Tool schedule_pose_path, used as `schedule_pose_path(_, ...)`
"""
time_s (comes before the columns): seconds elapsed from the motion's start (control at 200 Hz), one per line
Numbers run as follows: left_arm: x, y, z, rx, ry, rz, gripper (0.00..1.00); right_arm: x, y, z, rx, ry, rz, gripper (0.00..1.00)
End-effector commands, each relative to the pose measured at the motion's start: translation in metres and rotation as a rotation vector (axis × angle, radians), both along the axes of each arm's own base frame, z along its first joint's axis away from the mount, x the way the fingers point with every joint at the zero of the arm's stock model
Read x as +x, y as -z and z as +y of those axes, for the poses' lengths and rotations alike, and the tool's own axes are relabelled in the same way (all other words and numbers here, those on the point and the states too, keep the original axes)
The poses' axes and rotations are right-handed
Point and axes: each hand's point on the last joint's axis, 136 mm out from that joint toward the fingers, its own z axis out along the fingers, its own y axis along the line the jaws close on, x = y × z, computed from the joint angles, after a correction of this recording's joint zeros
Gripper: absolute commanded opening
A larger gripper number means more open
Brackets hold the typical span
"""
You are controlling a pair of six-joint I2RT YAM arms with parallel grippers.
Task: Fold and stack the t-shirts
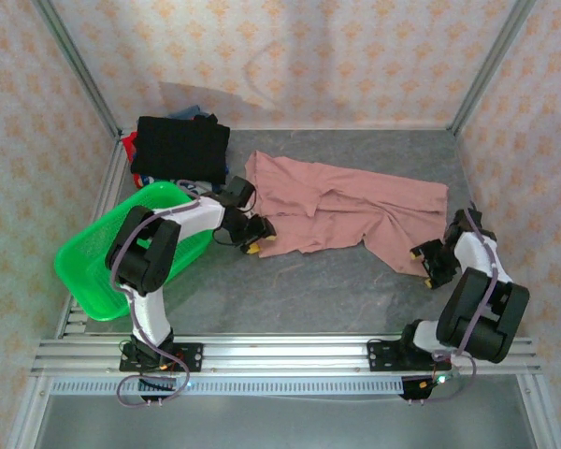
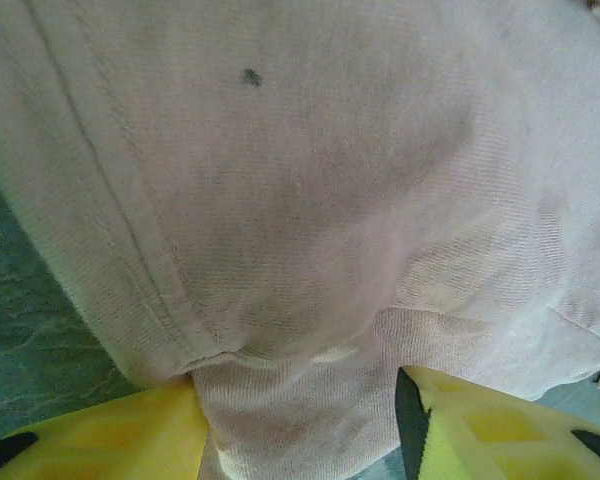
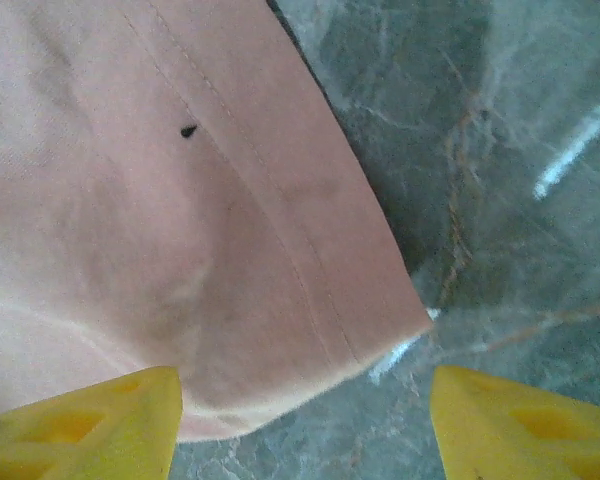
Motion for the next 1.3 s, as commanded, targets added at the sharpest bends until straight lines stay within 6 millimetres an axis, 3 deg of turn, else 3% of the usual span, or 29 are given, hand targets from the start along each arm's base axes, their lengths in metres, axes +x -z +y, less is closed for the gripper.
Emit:
schedule_pose_path(0.0, -0.004, 0.007, -0.008, -0.006, 0.009, 0.03, 0.5, 0.01, 0.013, -0.002, 0.013, 0.007, -0.025, 0.58)
schedule_pose_path(0.05, -0.002, 0.004, -0.012, -0.016, 0.015, 0.024, 0.46, 0.012, 0.018, -0.002, 0.023, 0.012, -0.018, 0.51)
schedule_pose_path(0.065, -0.004, 0.012, -0.012, -0.008, 0.017, 0.045, 0.45, 0.012, 0.019, -0.002, 0.025, 0.012, -0.017, 0.48)
schedule_pose_path(0.13, -0.004, 0.015, -0.016, -0.005, 0.027, 0.047, 0.37, 0.013, 0.024, -0.004, 0.024, 0.019, -0.002, 0.35)
schedule_pose_path(0.215, -0.002, 0.011, -0.017, -0.004, 0.04, 0.039, 0.22, 0.015, 0.024, -0.007, 0.011, 0.018, 0.004, 0.2)
schedule_pose_path(0.32, -0.001, -0.004, -0.014, 0.011, 0.074, 0.012, 0.08, 0.015, 0.016, -0.01, -0.004, 0.004, 0.012, 0.07)
schedule_pose_path(0.34, 0.002, -0.017, -0.013, 0.005, 0.077, -0.02, 0.06, 0.015, 0.014, -0.011, -0.008, 0.001, 0.01, 0.05)
schedule_pose_path(0.4, 0.003, -0.031, -0.009, 0.015, 0.085, -0.046, 0.02, 0.014, 0.008, -0.012, -0.019, -0.005, 0.012, 0.0)
schedule_pose_path(0.62, 0.011, -0.068, 0.018, 0.012, 0.011, -0.095, 0.0, 0.012, -0.02, -0.018, -0.069, -0.025, 0.003, 0.0)
schedule_pose_path(0.836, 0.025, -0.108, 0.01, -0.066, 0.026, -0.154, 0.0, 0.015, -0.035, -0.02, -0.081, -0.04, -0.018, 0.0)
schedule_pose_path(1.036, 0.04, -0.11, 0.002, -0.074, 0.049, -0.151, 0.0, 0.023, -0.038, -0.025, -0.093, -0.047, -0.025, 0.0)
schedule_pose_path(1.296, 0.084, -0.11, -0.018, -0.09, 0.089, -0.166, 0.0, 0.027, -0.035, -0.028, -0.097, -0.058, -0.018, 0.0)
